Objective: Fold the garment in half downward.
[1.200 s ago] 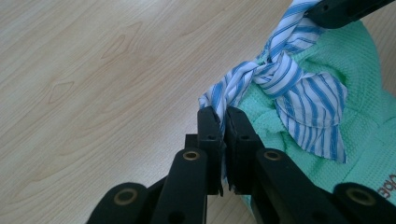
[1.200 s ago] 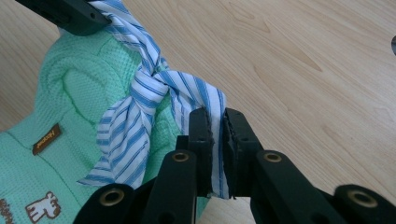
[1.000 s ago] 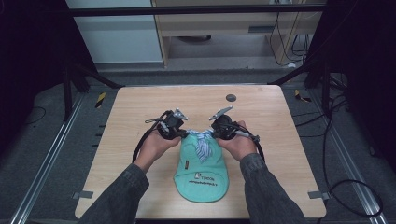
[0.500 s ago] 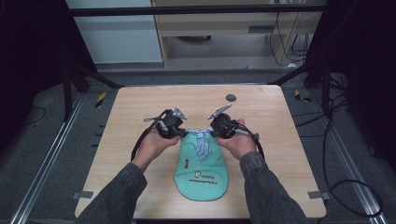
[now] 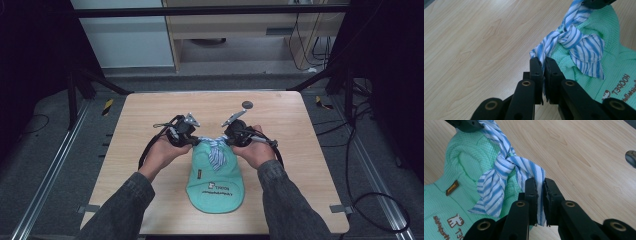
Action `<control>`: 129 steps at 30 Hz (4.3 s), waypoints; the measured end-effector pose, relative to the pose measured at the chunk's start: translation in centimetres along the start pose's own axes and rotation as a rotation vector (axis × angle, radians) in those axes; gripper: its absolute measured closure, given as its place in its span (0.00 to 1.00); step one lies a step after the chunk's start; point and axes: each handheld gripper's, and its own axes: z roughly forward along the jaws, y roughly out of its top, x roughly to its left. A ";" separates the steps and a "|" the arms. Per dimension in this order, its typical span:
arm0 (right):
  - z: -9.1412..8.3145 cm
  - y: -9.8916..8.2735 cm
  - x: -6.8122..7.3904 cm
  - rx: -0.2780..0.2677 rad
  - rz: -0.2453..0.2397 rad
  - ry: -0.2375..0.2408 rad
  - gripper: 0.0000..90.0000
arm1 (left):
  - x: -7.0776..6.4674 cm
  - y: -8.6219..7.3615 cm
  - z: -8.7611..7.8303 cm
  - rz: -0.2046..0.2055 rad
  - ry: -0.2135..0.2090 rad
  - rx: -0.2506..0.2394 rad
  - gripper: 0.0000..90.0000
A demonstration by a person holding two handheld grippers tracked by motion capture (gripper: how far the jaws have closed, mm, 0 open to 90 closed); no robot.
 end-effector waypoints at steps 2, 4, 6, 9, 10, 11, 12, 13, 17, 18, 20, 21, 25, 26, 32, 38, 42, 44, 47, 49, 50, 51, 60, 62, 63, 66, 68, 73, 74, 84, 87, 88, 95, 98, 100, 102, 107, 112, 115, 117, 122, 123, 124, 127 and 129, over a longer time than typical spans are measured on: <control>-0.1 0.1 0.0 0.004 -0.008 -0.001 0.92 | 0.0 0.0 0.0 0.006 -0.003 0.002 0.95; -0.1 0.1 -0.1 0.007 -0.011 -0.004 0.92 | 0.0 0.1 -0.1 0.009 -0.003 0.001 0.95; -0.2 0.2 -0.1 0.006 -0.010 -0.003 0.92 | 0.1 0.2 -0.2 0.012 -0.003 -0.001 0.95; -0.4 0.4 -0.2 0.006 -0.018 -0.004 0.92 | 0.1 0.3 -0.4 0.017 0.000 -0.002 0.95; -0.4 0.5 -0.2 0.005 -0.022 -0.005 0.92 | 0.2 0.4 -0.5 0.021 0.001 -0.003 0.95; -0.5 0.6 -0.2 0.002 -0.023 -0.008 0.92 | 0.2 0.5 -0.6 0.023 0.004 -0.006 0.95; -0.6 0.7 -0.3 0.000 -0.023 -0.009 0.92 | 0.2 0.5 -0.6 0.021 0.005 -0.012 0.95; -0.6 0.7 -0.3 0.000 -0.023 -0.009 0.92 | 0.3 0.6 -0.7 0.021 0.007 -0.013 0.95; -0.8 1.0 -0.4 -0.007 -0.027 -0.016 0.91 | 0.5 0.8 -0.9 0.025 0.013 -0.019 0.95; -0.8 1.0 -0.4 -0.008 -0.026 -0.017 0.92 | 0.5 0.8 -0.9 0.024 0.014 -0.021 0.95; -0.9 1.2 -0.5 -0.013 -0.025 -0.018 0.91 | 0.7 0.9 -1.0 0.023 0.018 -0.024 0.95; -0.9 1.2 -0.6 -0.014 -0.024 -0.018 0.91 | 0.7 0.9 -1.0 0.023 0.018 -0.024 0.95; -0.9 1.4 -0.6 -0.015 -0.023 -0.022 0.91 | 0.7 1.1 -1.1 0.020 0.027 -0.036 0.95; -1.0 1.4 -0.6 -0.016 -0.024 -0.024 0.91 | 0.7 1.1 -1.1 0.021 0.027 -0.036 0.95; -1.0 1.5 -0.6 -0.022 -0.028 -0.030 0.91 | 0.8 1.3 -1.3 0.026 0.035 -0.041 0.95; -1.3 1.8 -0.7 -0.034 -0.028 -0.042 0.91 | 1.1 1.8 -1.5 0.023 0.042 -0.053 0.95; -1.5 1.9 -0.9 -0.037 -0.025 -0.049 0.92 | 1.1 2.1 -1.5 0.022 0.049 -0.061 0.95; -1.5 1.9 -1.0 -0.037 -0.023 -0.046 0.92 | 1.1 2.2 -1.5 0.028 0.047 -0.059 0.95; -1.5 1.9 -1.2 -0.040 -0.020 -0.055 0.92 | 1.2 2.4 -1.5 0.023 0.048 -0.067 0.95; -1.5 1.9 -1.4 -0.043 -0.015 -0.061 0.92 | 1.3 2.4 -1.4 0.023 0.049 -0.068 0.95; -1.5 1.9 -1.4 -0.042 -0.013 -0.063 0.92 | 1.3 2.5 -1.4 0.020 0.052 -0.069 0.95; -1.5 2.0 -1.4 -0.042 -0.013 -0.063 0.92 | 1.3 2.5 -1.4 0.022 0.053 -0.068 0.95; -1.7 2.4 -1.8 -0.051 -0.013 -0.067 0.92 | 1.5 2.9 -1.6 0.017 0.066 -0.088 0.95; -2.0 2.7 -2.0 -0.057 -0.017 -0.074 0.92 | 1.6 3.1 -1.7 0.014 0.071 -0.094 0.95; -2.1 2.8 -2.0 -0.061 -0.015 -0.078 0.92 | 1.6 3.1 -1.8 0.015 0.074 -0.098 0.95; -2.4 3.0 -2.1 -0.069 -0.017 -0.086 0.92 | 1.6 3.5 -2.2 0.021 0.086 -0.108 0.95; -2.6 3.1 -2.2 -0.077 -0.019 -0.091 0.92 | 1.5 3.6 -2.3 0.027 0.086 -0.110 0.95; -2.8 2.7 -2.0 -0.084 -0.030 -0.092 0.91 | 1.0 3.4 -2.1 0.041 0.096 -0.108 0.94; -2.8 2.6 -1.9 -0.085 -0.032 -0.092 0.91 | 0.9 3.4 -2.0 0.043 0.097 -0.110 0.94; -3.0 1.5 -1.6 -0.097 -0.037 -0.092 0.91 | 0.2 3.1 -1.6 0.059 0.096 -0.113 0.94; -3.0 1.2 -1.4 -0.097 -0.046 -0.098 0.91 | 0.0 2.9 -1.5 0.062 0.093 -0.114 0.94; -3.0 1.0 -1.3 -0.098 -0.048 -0.099 0.91 | 0.0 2.8 -1.4 0.063 0.095 -0.114 0.94; -2.5 0.3 -0.8 -0.093 -0.057 -0.097 0.91 | -0.3 2.2 -0.8 0.066 0.092 -0.105 0.94; -2.3 0.1 -0.6 -0.094 -0.057 -0.095 0.91 | -0.3 1.9 -0.6 0.064 0.089 -0.106 0.94; -2.2 -0.1 -0.5 -0.095 -0.058 -0.092 0.91 | -0.4 1.7 -0.6 0.063 0.087 -0.108 0.94; -2.1 -0.3 -0.4 -0.097 -0.058 -0.090 0.91 | -0.5 1.5 -0.6 0.065 0.086 -0.108 0.94; -2.1 -0.7 0.1 -0.103 -0.060 -0.081 0.90 | -0.8 1.1 -0.4 0.070 0.083 -0.112 0.94; -2.1 -1.4 0.6 -0.105 -0.061 -0.080 0.91 | -1.1 0.7 -0.2 0.070 0.074 -0.113 0.94; -2.1 -1.8 0.7 -0.106 -0.061 -0.072 0.91 | -1.4 0.6 0.0 0.076 0.064 -0.109 0.94; -2.0 -2.1 0.8 -0.108 -0.059 -0.069 0.91 | -1.6 0.5 0.0 0.080 0.061 -0.108 0.94; -2.2 -2.7 1.1 -0.112 -0.053 -0.069 0.90 | -2.2 0.2 0.2 0.085 0.056 -0.111 0.94; -2.2 -2.9 1.2 -0.113 -0.053 -0.069 0.90 | -2.3 0.2 0.3 0.085 0.052 -0.113 0.94; -2.2 -3.0 1.3 -0.114 -0.054 -0.065 0.90 | -2.5 0.1 0.3 0.088 0.047 -0.112 0.94; -2.2 -3.6 1.6 -0.106 -0.056 -0.060 0.90 | -3.0 -0.2 0.5 0.100 0.040 -0.113 0.94; -2.1 -4.0 1.7 -0.105 -0.056 -0.060 0.90 | -3.3 -0.5 0.7 0.103 0.031 -0.110 0.94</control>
